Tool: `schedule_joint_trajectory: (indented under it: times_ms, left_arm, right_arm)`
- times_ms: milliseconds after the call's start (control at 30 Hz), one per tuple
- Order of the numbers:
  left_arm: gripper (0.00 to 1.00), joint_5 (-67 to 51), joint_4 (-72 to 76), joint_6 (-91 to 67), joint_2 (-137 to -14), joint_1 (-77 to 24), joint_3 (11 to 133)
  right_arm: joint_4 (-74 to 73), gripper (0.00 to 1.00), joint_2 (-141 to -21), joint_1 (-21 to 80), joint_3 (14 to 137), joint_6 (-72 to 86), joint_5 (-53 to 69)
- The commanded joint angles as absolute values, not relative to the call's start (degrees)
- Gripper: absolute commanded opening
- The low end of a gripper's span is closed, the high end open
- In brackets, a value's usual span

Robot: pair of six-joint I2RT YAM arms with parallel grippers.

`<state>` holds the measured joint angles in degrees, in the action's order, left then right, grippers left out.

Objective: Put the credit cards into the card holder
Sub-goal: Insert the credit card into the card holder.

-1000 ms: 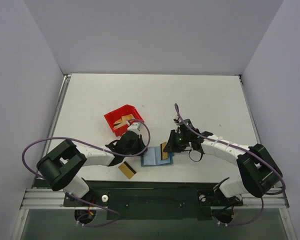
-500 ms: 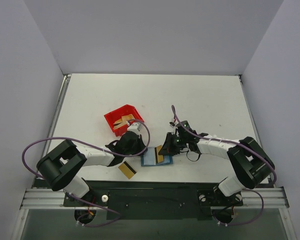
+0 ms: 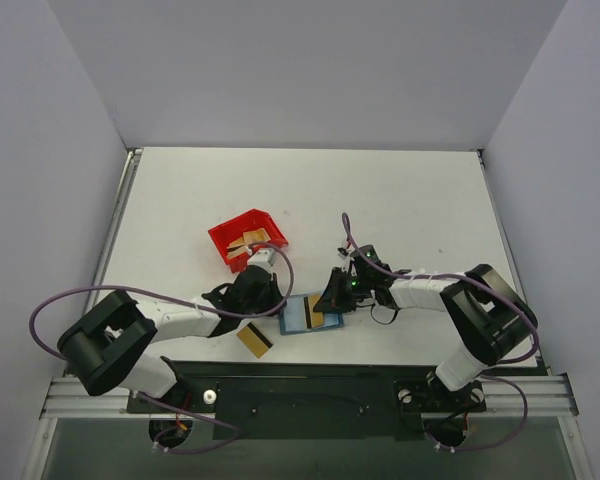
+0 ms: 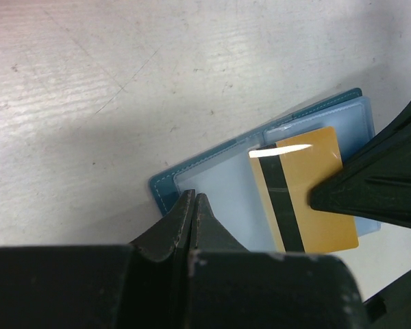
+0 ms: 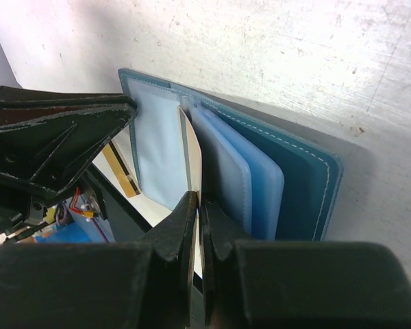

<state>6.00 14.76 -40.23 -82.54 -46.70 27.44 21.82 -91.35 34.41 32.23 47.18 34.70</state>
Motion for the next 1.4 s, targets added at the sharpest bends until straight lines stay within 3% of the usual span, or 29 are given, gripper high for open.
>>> schedule_joint_trajectory:
  times_ms: [0, 400, 933, 1367]
  left_arm:
    - [0.0, 8.0, 5.37, -39.64, -79.81, -46.32, 25.75]
    - [0.0, 6.59, 4.04, -41.57, -74.44, -46.41, 22.5]
    - [0.0, 4.31, 8.61, -42.19, -79.98, -47.29, 22.94]
    - [0.0, 4.31, 8.44, -42.45, -79.81, -47.55, 22.41]
  right_arm:
    - [23.29, 0.0, -93.6, 34.01, 30.94, 47.46, 32.96]
    - [23.99, 0.0, -95.01, 33.93, 30.59, 47.29, 33.05]
    - [27.68, 0.0, -97.03, 34.72, 30.67, 47.37, 37.97]
    - [33.05, 0.0, -98.79, 35.77, 29.45, 52.46, 35.08]
